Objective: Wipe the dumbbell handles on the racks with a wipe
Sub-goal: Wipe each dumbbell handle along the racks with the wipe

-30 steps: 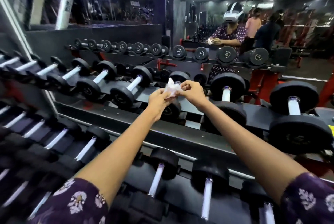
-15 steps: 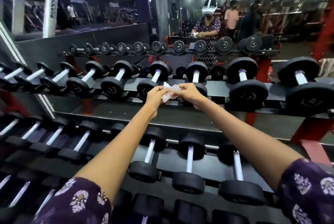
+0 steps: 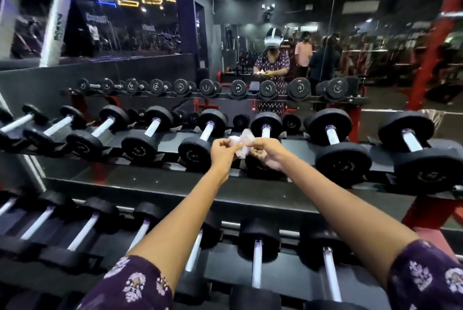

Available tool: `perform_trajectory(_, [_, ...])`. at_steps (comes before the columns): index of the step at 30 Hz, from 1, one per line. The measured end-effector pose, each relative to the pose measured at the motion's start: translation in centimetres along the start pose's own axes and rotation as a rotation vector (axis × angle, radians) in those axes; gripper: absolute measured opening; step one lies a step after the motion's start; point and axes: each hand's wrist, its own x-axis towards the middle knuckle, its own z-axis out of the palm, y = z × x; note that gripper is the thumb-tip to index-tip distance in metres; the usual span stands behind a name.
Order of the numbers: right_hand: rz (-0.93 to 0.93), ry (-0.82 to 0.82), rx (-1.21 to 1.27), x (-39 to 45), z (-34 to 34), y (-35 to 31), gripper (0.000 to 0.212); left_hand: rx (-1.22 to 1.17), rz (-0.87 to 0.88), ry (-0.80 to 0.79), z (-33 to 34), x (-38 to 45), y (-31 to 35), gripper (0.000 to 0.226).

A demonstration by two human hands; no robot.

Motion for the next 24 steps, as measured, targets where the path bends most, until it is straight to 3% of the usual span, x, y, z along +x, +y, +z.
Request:
perform_trajectory(5, [-0.122, 0.285, -0.187, 7.4, -4.4, -2.5, 0.024, 0.237, 0.033, -0.046, 4.6, 5.4, -1.0, 0.040])
perform_trajectory(9, [-0.338, 0.496, -0.608, 12.3, -8.2, -3.5, 0.008, 0.652, 0.035, -0.234, 7.4, 7.8, -3.3, 0.070])
perform_trajectory(14, [-0.405, 0.393, -0.916, 15.9, -9.9, -3.1, 0.012, 0.748, 0.066, -0.185, 8.9, 9.0, -6.6, 0.073])
perform_trajectory(18, [-0.390, 0.155, -1.285, 18.0, -9.9, -1.2, 0.013, 0.815, 0.108, -0.177, 8.8, 10.4, -7.0, 0.085])
perform_trajectory(24, [-0.456, -0.014, -1.263, 17.4, -10.2, -0.6, 0.010, 0.787, 0.285, -0.285, 8.1, 11.3, -7.4, 0.097])
